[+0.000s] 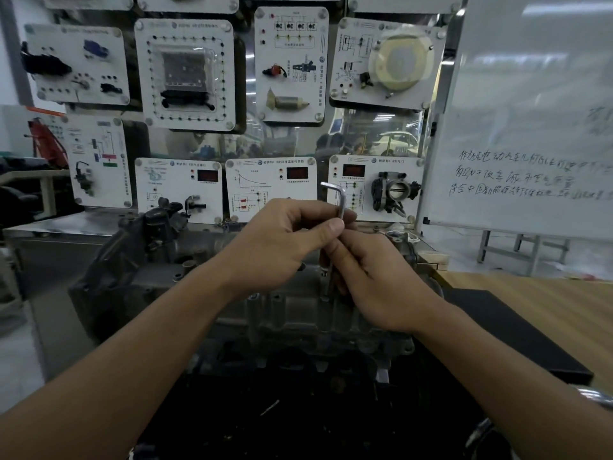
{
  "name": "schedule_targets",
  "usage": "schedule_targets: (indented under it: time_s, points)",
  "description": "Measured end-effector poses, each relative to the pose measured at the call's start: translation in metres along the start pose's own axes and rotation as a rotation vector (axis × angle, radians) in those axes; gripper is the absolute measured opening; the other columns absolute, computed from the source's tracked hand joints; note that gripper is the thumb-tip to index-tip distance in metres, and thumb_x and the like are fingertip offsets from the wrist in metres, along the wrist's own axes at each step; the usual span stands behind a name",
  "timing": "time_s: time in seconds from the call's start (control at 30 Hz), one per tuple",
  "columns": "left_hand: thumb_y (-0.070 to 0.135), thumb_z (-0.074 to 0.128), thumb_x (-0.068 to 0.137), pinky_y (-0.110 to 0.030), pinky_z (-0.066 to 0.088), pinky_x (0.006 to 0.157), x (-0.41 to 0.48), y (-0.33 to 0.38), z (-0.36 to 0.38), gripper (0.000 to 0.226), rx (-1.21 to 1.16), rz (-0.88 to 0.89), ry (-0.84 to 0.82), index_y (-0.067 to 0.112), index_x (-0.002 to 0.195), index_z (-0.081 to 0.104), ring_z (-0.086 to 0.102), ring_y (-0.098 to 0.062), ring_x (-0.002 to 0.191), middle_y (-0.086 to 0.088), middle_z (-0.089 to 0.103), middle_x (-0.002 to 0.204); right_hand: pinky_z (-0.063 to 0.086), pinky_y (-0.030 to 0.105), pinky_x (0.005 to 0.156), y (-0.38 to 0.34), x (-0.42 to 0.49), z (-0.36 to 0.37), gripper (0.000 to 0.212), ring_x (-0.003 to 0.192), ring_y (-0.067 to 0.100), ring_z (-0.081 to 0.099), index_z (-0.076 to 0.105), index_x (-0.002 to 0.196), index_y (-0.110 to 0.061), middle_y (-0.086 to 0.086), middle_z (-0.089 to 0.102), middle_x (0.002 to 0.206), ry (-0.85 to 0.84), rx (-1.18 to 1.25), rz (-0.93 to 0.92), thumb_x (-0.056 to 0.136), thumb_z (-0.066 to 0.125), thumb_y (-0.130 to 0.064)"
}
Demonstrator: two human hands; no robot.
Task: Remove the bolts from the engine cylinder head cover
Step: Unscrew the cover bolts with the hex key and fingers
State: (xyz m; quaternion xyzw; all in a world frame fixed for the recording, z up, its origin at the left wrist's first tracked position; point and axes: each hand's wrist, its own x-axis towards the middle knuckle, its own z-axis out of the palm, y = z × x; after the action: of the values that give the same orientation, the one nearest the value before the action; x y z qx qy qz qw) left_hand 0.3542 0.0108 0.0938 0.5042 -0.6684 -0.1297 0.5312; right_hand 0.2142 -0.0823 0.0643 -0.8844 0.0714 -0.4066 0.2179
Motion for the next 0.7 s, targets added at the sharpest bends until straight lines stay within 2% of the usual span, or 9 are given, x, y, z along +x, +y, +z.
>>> schedule_targets:
  time_s: [0.13, 0.23, 0.27, 0.33, 0.37, 0.47, 0.5, 0.6, 0.7]
  points:
    - [0.011, 0.059, 0.096, -0.029, 0.055, 0.092, 0.0, -0.003, 0.001, 0.02, 0.046, 0.018, 0.041, 0.008, 0.108, 0.074, 0.07, -0.012, 0.103, -0.002, 0.076, 0.103, 0.04, 0.022, 0.047, -0.001, -0.002, -0.001, 0.03, 0.049, 0.008, 0.05, 0.06, 0.078, -0.019, -0.003, 0.054, 0.057, -0.035, 0.046, 0.01, 0.104, 0.045, -0.024]
    - [0.018, 0.066, 0.09, -0.039, 0.06, 0.085, 0.0, -0.006, 0.001, 0.018, 0.062, 0.025, 0.103, 0.011, 0.103, 0.076, 0.072, -0.017, 0.095, -0.002, 0.077, 0.094, 0.043, 0.037, 0.048, 0.003, -0.001, -0.004, 0.034, 0.048, 0.023, 0.05, 0.064, 0.076, 0.001, 0.015, 0.057, 0.057, -0.04, 0.108, 0.054, 0.099, 0.057, -0.024]
    - [0.021, 0.068, 0.088, -0.043, 0.06, 0.083, 0.001, -0.007, 0.001, 0.019, 0.057, 0.027, 0.121, 0.011, 0.102, 0.077, 0.073, -0.019, 0.093, -0.002, 0.078, 0.093, 0.042, 0.036, 0.047, 0.005, -0.001, -0.006, 0.034, 0.047, 0.026, 0.049, 0.064, 0.074, 0.003, 0.018, 0.058, 0.058, -0.023, 0.145, 0.066, 0.096, 0.063, -0.023]
    - [0.028, 0.07, 0.082, -0.044, 0.061, 0.079, 0.002, -0.009, 0.002, 0.025, 0.045, 0.034, 0.141, 0.012, 0.1, 0.077, 0.073, -0.02, 0.089, -0.003, 0.078, 0.09, 0.04, 0.031, 0.047, 0.006, 0.0, -0.009, 0.027, 0.047, 0.027, 0.048, 0.069, 0.072, 0.003, 0.018, 0.062, 0.059, 0.022, 0.24, 0.08, 0.088, 0.074, -0.018]
    - [0.03, 0.07, 0.08, -0.04, 0.062, 0.077, 0.002, -0.01, 0.003, 0.027, 0.037, 0.044, 0.144, 0.012, 0.098, 0.077, 0.074, -0.02, 0.088, -0.002, 0.078, 0.089, 0.043, 0.034, 0.051, 0.007, 0.001, -0.011, 0.022, 0.049, 0.032, 0.05, 0.072, 0.074, 0.003, 0.02, 0.065, 0.063, 0.032, 0.284, 0.087, 0.084, 0.077, -0.015]
    - [0.03, 0.072, 0.076, -0.02, 0.057, 0.073, 0.003, -0.011, 0.004, 0.025, -0.011, 0.072, 0.153, 0.012, 0.093, 0.077, 0.074, -0.013, 0.083, 0.001, 0.078, 0.085, 0.053, 0.056, 0.07, 0.008, 0.003, -0.012, 0.012, 0.074, 0.051, 0.061, 0.077, 0.082, 0.002, 0.028, 0.071, 0.081, 0.04, 0.383, 0.099, 0.078, 0.081, -0.008]
    - [0.029, 0.073, 0.074, -0.017, 0.056, 0.071, 0.003, -0.011, 0.005, 0.023, -0.028, 0.074, 0.161, 0.013, 0.09, 0.077, 0.074, -0.011, 0.081, 0.001, 0.078, 0.083, 0.053, 0.057, 0.077, 0.008, 0.003, -0.012, 0.01, 0.082, 0.05, 0.064, 0.077, 0.083, 0.001, 0.025, 0.073, 0.083, 0.044, 0.405, 0.105, 0.077, 0.081, -0.006]
    - [0.028, 0.076, 0.072, -0.02, 0.057, 0.067, 0.005, -0.012, 0.006, 0.02, -0.058, 0.077, 0.182, 0.012, 0.084, 0.076, 0.073, -0.012, 0.076, -0.002, 0.077, 0.079, 0.057, 0.045, 0.083, 0.008, 0.003, -0.013, 0.004, 0.085, 0.033, 0.071, 0.078, 0.084, -0.004, 0.017, 0.076, 0.086, 0.025, 0.427, 0.1, 0.08, 0.078, -0.002]
    - [0.026, 0.078, 0.069, -0.027, 0.06, 0.065, 0.006, -0.016, 0.006, 0.022, -0.101, 0.084, 0.186, 0.007, 0.076, 0.069, 0.069, -0.016, 0.069, -0.007, 0.073, 0.072, 0.052, 0.058, 0.077, 0.007, 0.003, -0.013, 0.003, 0.082, 0.049, 0.064, 0.076, 0.084, -0.002, 0.032, 0.069, 0.087, 0.005, 0.413, 0.087, 0.085, 0.073, -0.002]
